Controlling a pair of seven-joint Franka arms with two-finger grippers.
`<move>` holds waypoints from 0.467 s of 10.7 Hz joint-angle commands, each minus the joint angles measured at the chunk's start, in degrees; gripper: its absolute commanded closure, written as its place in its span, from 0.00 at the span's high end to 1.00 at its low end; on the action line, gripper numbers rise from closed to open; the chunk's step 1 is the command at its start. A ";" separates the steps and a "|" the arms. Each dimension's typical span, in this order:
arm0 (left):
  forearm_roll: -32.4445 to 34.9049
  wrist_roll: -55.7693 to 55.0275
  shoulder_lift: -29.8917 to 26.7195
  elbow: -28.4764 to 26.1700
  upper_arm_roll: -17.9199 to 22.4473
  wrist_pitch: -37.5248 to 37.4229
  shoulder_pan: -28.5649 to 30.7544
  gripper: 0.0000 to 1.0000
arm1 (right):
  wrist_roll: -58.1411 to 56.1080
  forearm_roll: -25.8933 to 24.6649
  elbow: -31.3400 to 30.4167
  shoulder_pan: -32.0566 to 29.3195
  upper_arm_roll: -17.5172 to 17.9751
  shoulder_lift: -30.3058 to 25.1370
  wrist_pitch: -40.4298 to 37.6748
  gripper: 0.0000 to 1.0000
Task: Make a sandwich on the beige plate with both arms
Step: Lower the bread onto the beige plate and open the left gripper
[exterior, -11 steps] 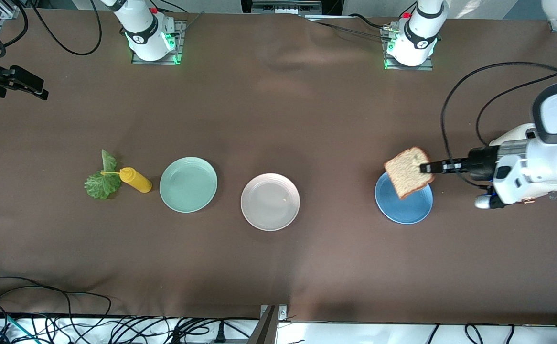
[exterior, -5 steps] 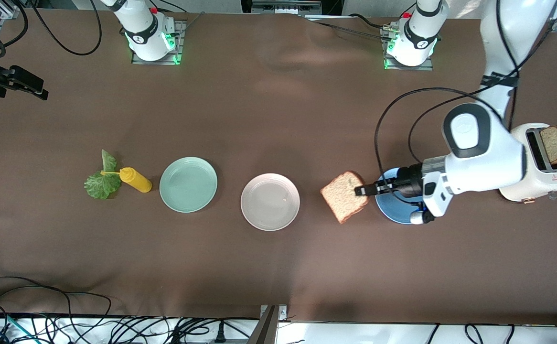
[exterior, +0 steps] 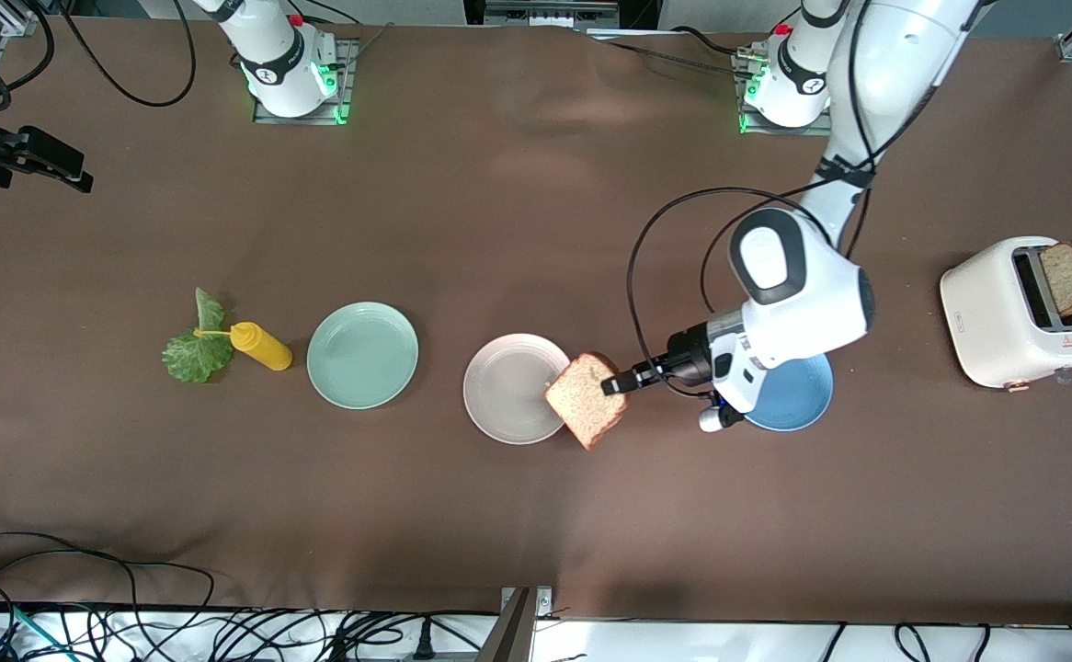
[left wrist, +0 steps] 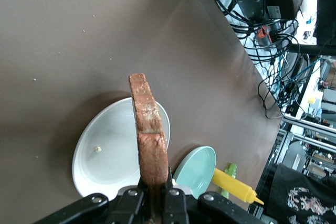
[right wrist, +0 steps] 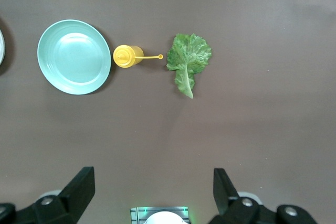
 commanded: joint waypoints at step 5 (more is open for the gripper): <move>-15.29 0.94 4.22 2.57 0.57 12.83 -9.71 0.00 | 0.69 -0.47 1.45 -0.19 0.26 0.60 -1.03 1.00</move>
